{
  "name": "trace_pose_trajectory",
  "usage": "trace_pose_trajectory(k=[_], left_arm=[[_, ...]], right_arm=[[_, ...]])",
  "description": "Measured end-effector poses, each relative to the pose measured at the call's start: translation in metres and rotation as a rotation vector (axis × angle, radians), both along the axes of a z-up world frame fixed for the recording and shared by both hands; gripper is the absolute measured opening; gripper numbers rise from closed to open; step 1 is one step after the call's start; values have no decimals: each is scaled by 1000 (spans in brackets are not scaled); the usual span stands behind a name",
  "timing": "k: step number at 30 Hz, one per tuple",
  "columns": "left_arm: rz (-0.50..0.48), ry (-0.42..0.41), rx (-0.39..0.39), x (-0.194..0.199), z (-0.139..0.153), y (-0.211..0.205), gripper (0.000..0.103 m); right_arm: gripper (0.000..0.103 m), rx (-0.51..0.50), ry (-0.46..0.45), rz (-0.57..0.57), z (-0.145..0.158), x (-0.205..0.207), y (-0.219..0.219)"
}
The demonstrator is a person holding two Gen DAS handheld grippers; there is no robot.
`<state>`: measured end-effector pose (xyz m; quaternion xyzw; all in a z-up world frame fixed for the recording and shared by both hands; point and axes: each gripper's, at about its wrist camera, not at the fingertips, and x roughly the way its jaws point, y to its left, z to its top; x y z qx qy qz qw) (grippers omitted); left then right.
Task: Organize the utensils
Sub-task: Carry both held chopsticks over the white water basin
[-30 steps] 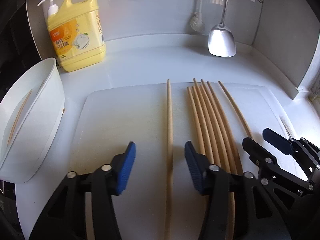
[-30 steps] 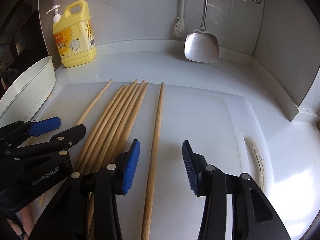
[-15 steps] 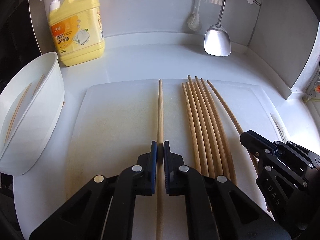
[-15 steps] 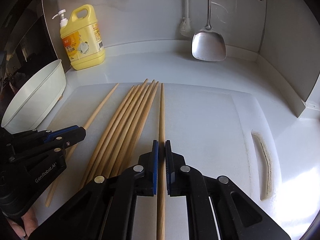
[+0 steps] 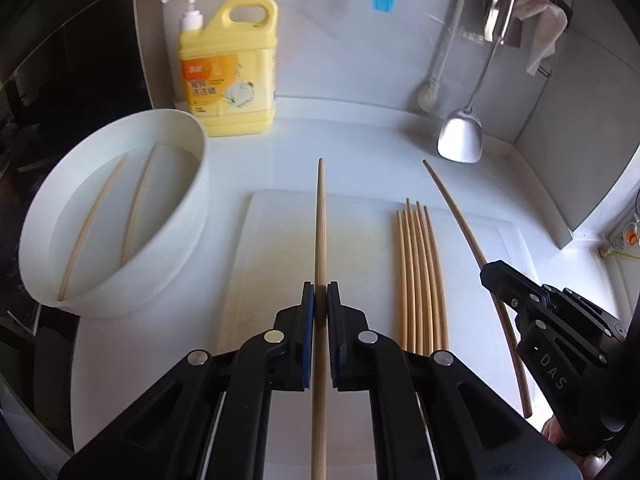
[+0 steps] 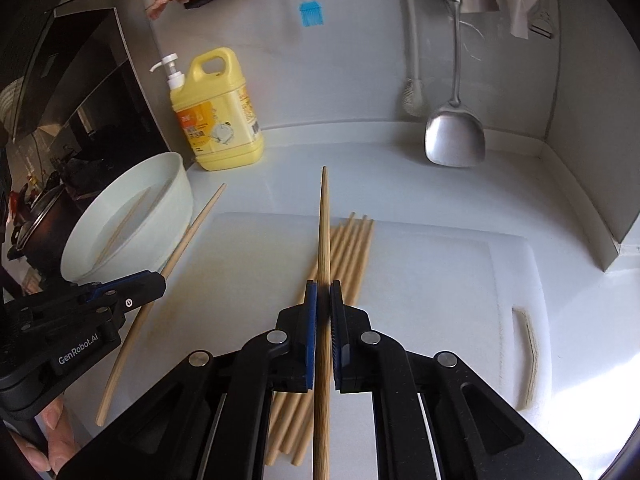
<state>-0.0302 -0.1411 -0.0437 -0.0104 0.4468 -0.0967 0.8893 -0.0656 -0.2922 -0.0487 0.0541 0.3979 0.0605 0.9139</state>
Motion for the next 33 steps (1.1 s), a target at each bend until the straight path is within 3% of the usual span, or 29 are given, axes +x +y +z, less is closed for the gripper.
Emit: trace_pose_trajectory(k=[6,14,22,33], left_arm=[[97,-38,9,0,29,55,7],[165,-54,24,25,46,141,7],[194,-22,46,59,39,210,7],[173,24,41,101,17,250,7]], right_arm=[[6,23,-23,93,25,15,49],[6,53,-46,151,47,49,127],[6,74,-22,180,46,87,201],[6,61,34,165,24,136,251]])
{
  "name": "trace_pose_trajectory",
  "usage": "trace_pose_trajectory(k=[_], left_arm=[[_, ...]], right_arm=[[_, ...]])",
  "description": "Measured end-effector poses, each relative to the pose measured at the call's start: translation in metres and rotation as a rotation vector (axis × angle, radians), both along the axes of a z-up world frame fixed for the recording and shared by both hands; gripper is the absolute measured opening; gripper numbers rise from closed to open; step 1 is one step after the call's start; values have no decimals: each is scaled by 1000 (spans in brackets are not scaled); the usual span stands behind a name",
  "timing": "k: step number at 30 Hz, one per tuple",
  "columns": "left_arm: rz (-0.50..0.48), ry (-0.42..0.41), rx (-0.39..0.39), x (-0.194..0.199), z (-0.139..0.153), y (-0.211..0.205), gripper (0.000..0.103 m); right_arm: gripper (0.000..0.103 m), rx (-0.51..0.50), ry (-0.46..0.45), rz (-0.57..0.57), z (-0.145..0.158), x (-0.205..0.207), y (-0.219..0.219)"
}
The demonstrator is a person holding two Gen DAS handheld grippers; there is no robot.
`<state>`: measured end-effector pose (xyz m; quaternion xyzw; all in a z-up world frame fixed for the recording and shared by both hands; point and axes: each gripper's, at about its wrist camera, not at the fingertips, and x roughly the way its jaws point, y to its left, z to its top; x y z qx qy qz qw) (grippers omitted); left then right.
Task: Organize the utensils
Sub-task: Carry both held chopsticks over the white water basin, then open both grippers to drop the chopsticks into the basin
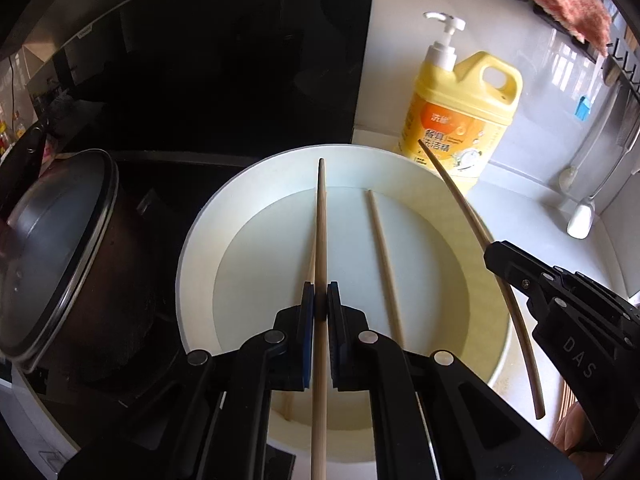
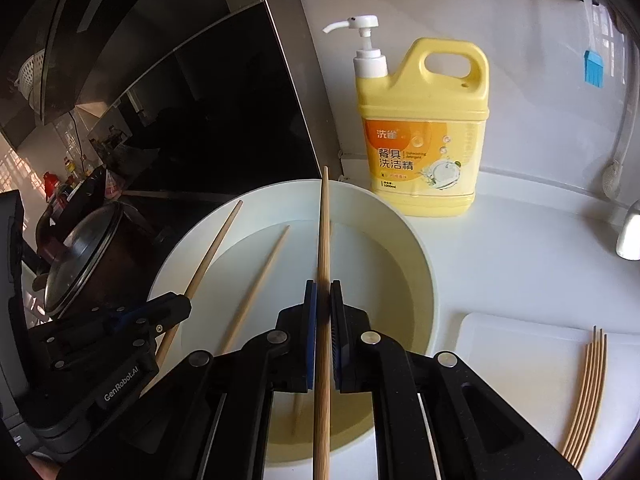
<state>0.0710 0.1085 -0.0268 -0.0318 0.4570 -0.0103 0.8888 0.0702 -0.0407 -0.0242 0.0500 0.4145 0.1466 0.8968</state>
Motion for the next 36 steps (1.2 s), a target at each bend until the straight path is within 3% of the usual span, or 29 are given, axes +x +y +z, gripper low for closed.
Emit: trace_pose_trajectory(k=[15,29,31,33,35,36], left_arm=[[-56,102,9,37,-43,12,7],[-67,116,14,38,-52,9,8],[-60,105,26,34,-49,12,15],[-51,89,40,32,-46,14,41],[-35,66,44,28,-41,16,53],[-30,62,44,27,-40,17,53]], right_arm=[[6,-22,151,-17,-47,36,28],[7,-51,215,-32,-64,42,34],[7,-55,202,-35,-61,39,34],[10,-58,189,-40,-58,35,32],[10,-50,183,-43,-55,32,29],[11,-50,179,-46,-54,30,28]])
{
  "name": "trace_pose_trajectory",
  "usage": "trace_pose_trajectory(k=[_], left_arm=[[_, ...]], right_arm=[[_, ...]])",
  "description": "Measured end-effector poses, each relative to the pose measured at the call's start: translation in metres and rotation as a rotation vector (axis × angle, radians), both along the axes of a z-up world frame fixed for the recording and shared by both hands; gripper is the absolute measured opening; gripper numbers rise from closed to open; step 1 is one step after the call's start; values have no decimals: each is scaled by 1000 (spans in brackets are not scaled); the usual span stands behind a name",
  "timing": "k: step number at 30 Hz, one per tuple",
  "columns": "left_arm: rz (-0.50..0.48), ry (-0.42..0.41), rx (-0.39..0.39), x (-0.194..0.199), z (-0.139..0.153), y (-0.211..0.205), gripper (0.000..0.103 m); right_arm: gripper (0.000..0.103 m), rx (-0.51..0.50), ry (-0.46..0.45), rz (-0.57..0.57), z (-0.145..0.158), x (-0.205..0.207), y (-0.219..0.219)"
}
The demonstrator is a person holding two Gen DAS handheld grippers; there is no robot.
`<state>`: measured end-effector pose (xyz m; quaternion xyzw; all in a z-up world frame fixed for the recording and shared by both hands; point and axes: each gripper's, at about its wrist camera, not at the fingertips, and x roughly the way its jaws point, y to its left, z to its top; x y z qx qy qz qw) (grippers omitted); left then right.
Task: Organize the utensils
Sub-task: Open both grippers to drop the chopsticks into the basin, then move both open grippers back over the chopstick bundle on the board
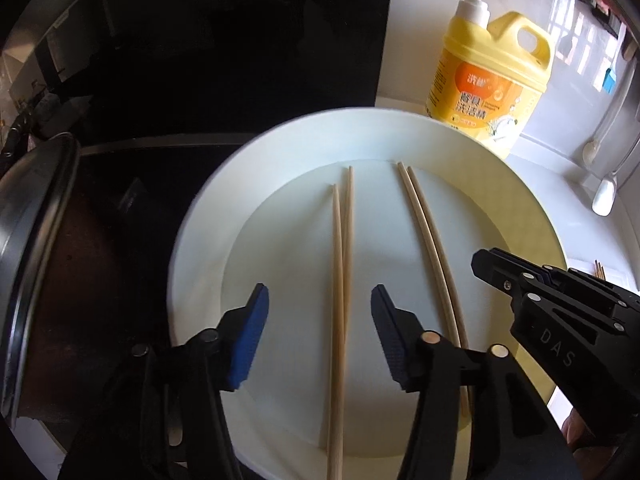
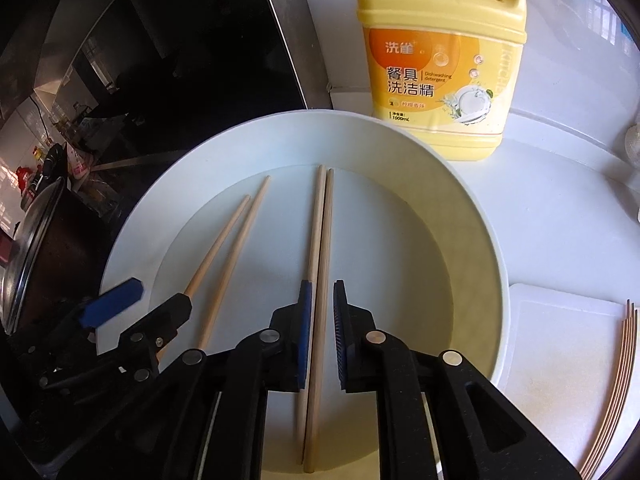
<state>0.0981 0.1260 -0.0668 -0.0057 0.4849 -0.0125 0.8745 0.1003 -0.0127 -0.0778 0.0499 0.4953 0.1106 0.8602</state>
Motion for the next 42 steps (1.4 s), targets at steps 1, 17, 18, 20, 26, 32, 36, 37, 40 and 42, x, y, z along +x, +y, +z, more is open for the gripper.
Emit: trace_pose_trajectory(k=[1,17,18,20,26,32,36,37,40,42], left_arm=[[4,2,0,-1,1,1,53],[26,-1,-24,-22,19,9,74],[26,-6,-25,-24,21,9,77],[16,-23,-23,-28,27,7,79],[-30,-69,-17,-36,37,-7,86],[-84,-105,-19,-54,50,-32,88],[-124,-140,-36,-65,56,-55,92],[-133,-145,-35,-68,57,-62,92],[-155,-145,-38,-76,60,-85,92],[-167,-148,-44,-82,63,-103,92]], right_arm=[[11,1,-2,-2,1,-2,-1],[48,17,-92,-51,28,-33,-18],[50,16,-98,-56,31,-36,-20],[54,18,-112,-67,36,-44,-25],[60,1,-134,-112,45,-72,-45],[64,-20,-137,-182,49,-102,-74],[64,-39,-134,-231,50,-124,-103],[64,-47,-134,-244,50,-129,-111],[64,-63,-133,-279,50,-148,-138],[64,-77,-133,-305,50,-160,-158]])
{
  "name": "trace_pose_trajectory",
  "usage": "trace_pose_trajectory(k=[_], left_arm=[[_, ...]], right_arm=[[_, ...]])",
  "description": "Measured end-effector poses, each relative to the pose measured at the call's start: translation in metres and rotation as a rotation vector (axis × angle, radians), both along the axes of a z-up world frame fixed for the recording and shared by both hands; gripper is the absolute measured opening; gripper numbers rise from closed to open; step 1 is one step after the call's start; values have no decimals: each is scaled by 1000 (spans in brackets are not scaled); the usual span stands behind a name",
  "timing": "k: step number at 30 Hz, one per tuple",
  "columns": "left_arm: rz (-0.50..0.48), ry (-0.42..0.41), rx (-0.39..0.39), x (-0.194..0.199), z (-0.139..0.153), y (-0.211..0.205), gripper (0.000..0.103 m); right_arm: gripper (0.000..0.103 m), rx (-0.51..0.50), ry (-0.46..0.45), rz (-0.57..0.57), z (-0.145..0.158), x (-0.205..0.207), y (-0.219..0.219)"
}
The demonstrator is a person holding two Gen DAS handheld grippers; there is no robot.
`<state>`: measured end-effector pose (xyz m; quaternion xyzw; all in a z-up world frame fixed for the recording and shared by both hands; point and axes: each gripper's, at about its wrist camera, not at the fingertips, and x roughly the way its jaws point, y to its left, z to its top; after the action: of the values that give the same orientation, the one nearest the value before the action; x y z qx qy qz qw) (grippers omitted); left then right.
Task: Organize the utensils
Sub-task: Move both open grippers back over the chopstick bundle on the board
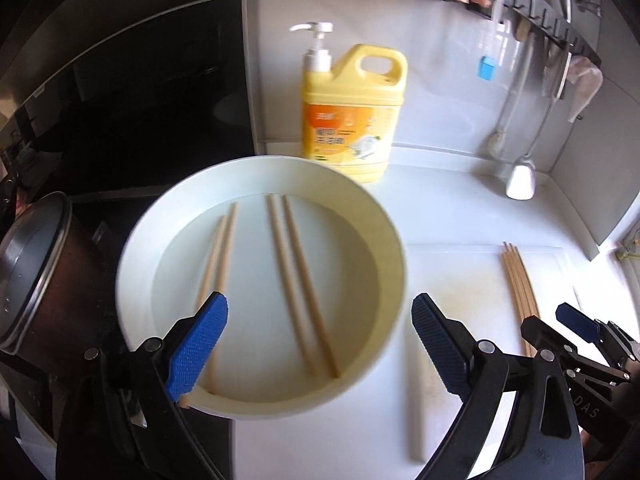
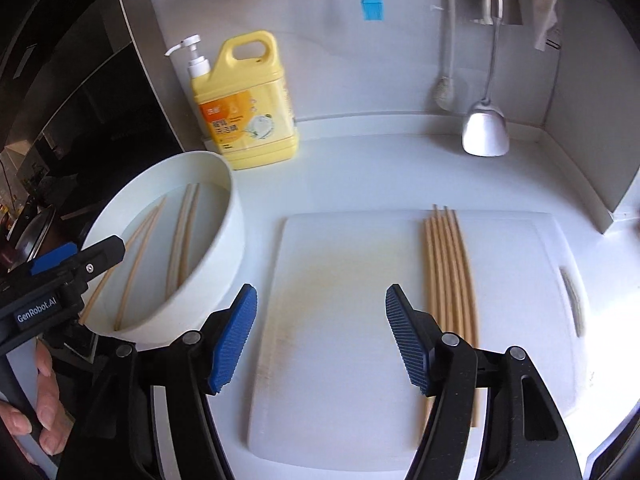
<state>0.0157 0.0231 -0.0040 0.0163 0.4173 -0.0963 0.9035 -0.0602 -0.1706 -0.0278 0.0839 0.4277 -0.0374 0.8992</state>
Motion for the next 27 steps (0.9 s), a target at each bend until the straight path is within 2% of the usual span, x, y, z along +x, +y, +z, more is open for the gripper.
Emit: trace_pose_trajectory(k=[8,14,21,27], left_arm=[[3,16,-22,-30,0,-73,94],[46,34,13,-56,-11,-117,94],[86,47,33,-68,-28,-149,94],[61,-3,67,-70,-47,-169,94]], right_arm=[[65,-14,4,-49,-1,-40,-87],[67,-11,-8,-35,-11,-60,-142],[67,1,-4,10,-37,-58,-173],[67,38,-2,2,-62,-48,-173]])
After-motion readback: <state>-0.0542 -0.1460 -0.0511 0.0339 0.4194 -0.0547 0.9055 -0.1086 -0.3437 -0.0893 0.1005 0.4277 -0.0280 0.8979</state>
